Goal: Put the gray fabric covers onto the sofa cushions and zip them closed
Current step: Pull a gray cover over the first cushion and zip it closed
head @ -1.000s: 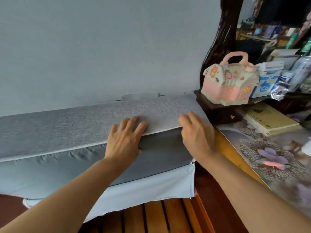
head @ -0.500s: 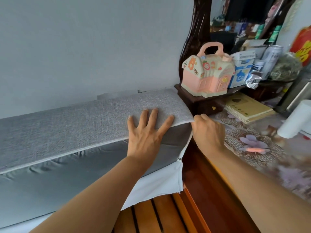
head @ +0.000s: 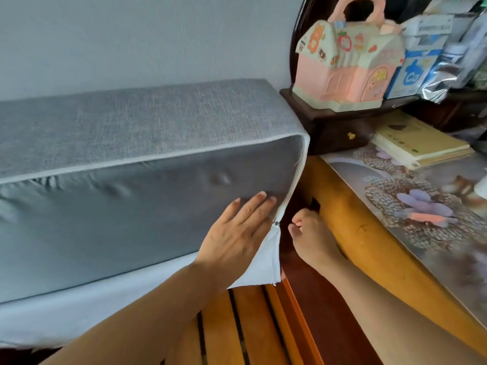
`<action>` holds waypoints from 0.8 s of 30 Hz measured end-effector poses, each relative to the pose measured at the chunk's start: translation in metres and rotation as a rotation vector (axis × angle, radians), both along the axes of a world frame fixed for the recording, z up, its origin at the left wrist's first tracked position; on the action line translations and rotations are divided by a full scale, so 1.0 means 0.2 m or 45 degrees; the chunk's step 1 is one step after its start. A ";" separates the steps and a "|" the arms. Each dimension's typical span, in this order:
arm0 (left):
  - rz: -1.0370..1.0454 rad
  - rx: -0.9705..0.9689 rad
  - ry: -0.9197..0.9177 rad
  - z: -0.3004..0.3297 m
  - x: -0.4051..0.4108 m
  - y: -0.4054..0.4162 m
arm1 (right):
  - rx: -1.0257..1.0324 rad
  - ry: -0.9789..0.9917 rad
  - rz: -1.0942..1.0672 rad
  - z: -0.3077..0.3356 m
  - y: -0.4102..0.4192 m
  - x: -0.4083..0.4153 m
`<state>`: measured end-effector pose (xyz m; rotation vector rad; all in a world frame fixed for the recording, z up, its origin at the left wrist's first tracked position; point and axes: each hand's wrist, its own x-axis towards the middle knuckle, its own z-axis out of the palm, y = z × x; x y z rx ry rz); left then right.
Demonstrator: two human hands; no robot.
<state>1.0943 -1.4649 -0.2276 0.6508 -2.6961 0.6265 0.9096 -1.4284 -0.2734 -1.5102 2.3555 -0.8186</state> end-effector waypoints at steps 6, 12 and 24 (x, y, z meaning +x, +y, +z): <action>0.080 0.148 0.063 -0.09 -0.01 0.02 | 0.192 -0.437 0.035 -0.21 -0.11 0.05; 0.152 0.145 0.069 -0.06 -0.03 0.04 | 0.247 -1.516 0.108 -0.17 -0.03 0.05; 0.203 0.425 0.605 0.23 -0.02 0.18 | 0.296 -1.943 0.291 0.36 0.13 0.01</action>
